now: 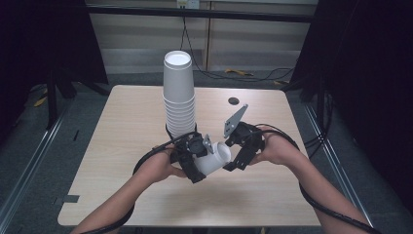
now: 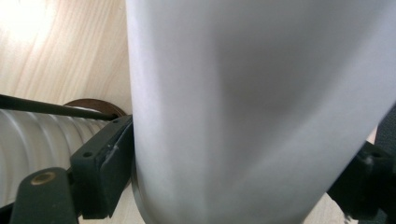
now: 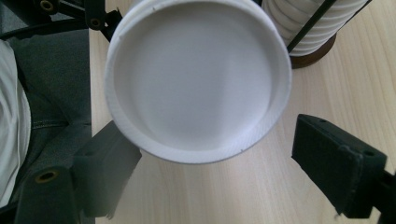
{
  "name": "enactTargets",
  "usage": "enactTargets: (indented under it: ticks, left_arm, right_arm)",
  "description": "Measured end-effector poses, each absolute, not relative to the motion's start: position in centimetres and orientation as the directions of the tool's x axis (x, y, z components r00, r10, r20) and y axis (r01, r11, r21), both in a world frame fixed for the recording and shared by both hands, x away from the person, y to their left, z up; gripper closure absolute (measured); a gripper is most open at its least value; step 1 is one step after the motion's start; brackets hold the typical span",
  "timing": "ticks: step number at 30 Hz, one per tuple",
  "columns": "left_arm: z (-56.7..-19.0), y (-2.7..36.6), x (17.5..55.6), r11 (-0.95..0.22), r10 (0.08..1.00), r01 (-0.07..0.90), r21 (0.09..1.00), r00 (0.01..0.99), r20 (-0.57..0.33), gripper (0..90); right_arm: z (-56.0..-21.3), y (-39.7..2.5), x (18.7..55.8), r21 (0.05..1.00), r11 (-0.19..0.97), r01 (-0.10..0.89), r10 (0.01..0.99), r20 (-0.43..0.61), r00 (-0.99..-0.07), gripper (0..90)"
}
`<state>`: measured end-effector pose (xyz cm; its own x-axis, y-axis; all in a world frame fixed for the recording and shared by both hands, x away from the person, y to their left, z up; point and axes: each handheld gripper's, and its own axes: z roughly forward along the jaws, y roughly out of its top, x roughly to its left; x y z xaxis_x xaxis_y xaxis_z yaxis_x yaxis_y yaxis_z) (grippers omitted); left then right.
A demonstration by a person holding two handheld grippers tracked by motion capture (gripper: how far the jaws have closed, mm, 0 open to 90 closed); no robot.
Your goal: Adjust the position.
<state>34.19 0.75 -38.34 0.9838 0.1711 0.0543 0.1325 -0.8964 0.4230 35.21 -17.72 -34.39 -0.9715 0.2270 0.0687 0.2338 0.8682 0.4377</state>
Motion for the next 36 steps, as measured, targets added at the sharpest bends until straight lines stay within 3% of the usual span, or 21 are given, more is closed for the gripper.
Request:
enactTargets:
  ticks: [23,28,36]
  left_arm:
    - [-38.56,-0.05,33.99,-0.9,0.141,0.104,0.423,0.988,0.057,13.9]
    - [-38.46,-0.2,34.02,-0.899,0.147,0.111,0.423,0.988,0.053,14.0]
    - [-38.62,-0.18,34.06,-0.897,0.137,0.108,0.429,0.99,0.037,13.6]
  right_arm:
    - [-34.4,-16.86,35.1,0.505,0.84,0.198,0.179,0.087,-0.98,15.6]
    - [-34.21,-16.71,34.99,0.512,0.84,0.179,0.156,0.088,-0.984,23.8]
    - [-34.33,-16.9,34.96,0.525,0.832,0.179,0.146,0.104,-0.984,25.8]
